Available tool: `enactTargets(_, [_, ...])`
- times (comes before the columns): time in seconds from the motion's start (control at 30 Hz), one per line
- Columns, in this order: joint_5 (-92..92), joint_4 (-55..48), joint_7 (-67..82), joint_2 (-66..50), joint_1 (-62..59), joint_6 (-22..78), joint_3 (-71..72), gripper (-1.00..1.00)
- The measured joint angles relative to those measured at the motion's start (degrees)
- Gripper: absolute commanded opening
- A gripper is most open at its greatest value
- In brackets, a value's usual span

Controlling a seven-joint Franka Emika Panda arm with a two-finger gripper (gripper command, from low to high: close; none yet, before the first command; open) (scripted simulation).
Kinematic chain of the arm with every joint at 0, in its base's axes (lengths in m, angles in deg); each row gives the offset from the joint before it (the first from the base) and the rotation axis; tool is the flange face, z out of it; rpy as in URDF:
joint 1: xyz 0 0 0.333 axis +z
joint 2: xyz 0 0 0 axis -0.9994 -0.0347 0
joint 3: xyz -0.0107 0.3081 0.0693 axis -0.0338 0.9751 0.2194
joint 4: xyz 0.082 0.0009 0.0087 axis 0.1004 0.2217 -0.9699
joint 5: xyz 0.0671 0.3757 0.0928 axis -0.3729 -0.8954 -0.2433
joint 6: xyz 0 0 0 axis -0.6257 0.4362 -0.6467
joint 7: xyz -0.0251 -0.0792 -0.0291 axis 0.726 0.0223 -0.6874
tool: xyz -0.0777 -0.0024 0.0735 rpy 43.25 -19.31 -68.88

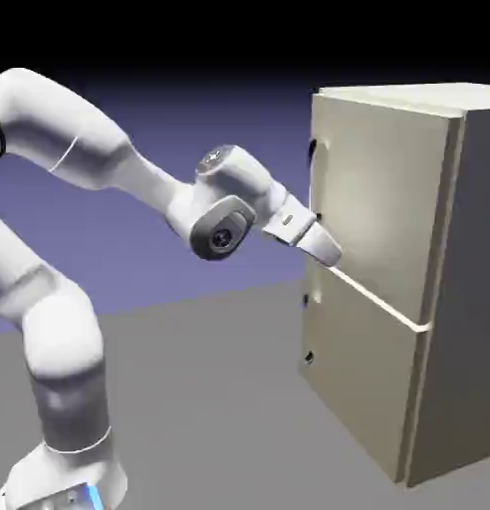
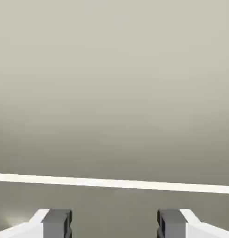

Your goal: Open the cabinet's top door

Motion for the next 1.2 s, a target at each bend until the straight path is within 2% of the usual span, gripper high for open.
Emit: enactTargets(1.2, [-89.7,-7.9,-37.4,17.2,-23.0,3.3,30.5,0.00])
